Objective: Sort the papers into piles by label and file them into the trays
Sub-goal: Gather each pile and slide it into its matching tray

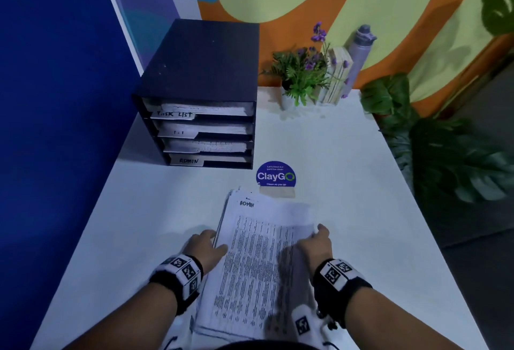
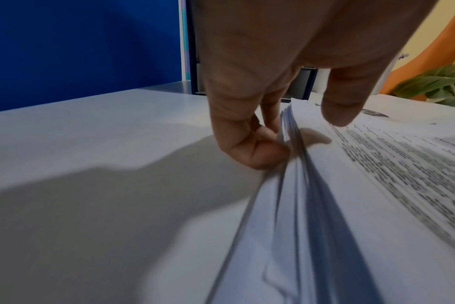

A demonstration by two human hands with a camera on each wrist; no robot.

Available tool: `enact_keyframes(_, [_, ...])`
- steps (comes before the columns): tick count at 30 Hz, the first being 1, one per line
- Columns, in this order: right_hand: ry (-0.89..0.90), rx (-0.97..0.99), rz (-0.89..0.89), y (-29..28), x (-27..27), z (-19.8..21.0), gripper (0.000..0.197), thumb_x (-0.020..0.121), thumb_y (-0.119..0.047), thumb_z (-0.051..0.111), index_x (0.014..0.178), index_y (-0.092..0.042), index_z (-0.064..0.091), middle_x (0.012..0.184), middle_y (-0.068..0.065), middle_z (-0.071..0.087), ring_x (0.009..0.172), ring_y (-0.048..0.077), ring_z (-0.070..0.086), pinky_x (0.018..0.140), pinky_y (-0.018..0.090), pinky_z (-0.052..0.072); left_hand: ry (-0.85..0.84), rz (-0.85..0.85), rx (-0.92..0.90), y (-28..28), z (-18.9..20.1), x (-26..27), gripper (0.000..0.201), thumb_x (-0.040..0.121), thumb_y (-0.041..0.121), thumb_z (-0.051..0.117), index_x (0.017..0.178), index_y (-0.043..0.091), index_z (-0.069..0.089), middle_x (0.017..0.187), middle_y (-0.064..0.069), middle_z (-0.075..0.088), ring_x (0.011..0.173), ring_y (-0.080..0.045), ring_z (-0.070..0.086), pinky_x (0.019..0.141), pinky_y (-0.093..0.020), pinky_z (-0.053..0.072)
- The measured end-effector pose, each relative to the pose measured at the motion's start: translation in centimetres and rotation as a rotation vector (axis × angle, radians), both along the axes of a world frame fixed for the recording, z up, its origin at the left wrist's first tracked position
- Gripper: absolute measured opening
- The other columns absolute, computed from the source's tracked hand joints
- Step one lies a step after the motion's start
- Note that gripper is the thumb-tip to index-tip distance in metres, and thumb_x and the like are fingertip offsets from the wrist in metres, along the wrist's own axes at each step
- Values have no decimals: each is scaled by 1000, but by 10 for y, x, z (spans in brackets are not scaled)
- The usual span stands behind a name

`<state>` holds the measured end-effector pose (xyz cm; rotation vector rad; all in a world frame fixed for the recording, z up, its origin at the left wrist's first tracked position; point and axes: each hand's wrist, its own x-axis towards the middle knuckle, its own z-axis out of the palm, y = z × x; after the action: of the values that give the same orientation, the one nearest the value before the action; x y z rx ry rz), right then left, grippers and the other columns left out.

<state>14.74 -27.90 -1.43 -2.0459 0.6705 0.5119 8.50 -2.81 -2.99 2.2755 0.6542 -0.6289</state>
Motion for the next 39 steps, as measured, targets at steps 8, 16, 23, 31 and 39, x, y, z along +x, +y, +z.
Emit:
enact_keyframes(8, [169, -42, 318, -3, -2, -20, 44, 62, -23, 72, 103, -12, 58, 110, 11, 64, 102, 32, 62, 91, 40, 52, 25, 1, -141, -23, 9, -7, 25, 88, 20, 56, 112, 14, 50, 114, -11, 64, 103, -27, 62, 92, -35, 52])
enact_keyframes(16, [-119, 362, 208, 8, 9, 37, 72, 85, -11, 59, 143, -29, 20, 101, 12, 64, 88, 26, 64, 81, 41, 55, -368, 326, -337, -10, 44, -9, 44, 90, -1, 55, 125, 24, 53, 111, 6, 63, 107, -18, 59, 89, -30, 46])
enact_keyframes(23, [-621, 605, 293, 43, 26, 99, 59, 93, 3, 47, 122, -46, 33, 120, 3, 59, 109, 10, 59, 92, 24, 49, -735, 509, -577, 12, 95, 5, 42, 95, -3, 49, 129, 23, 49, 122, 3, 65, 115, -16, 60, 102, -42, 44])
enact_keyframes(31, [-970, 520, 450, 51, 14, 106, 78, 88, -11, 55, 139, -56, 18, 128, 9, 46, 115, 20, 51, 101, 31, 44, -1011, 543, -588, 16, 118, -6, 62, 68, 60, 75, 114, 26, 49, 108, 2, 67, 104, -11, 65, 88, -23, 52])
enact_keyframes(39, [-1366, 143, 745, 56, 29, 129, 38, 96, -2, 44, 133, -1, 53, 134, 13, 43, 120, 16, 49, 103, 21, 38, -1059, 774, -538, 13, 153, 14, 22, 76, 56, 62, 80, 34, 58, 89, -4, 57, 87, -26, 56, 86, -58, 49])
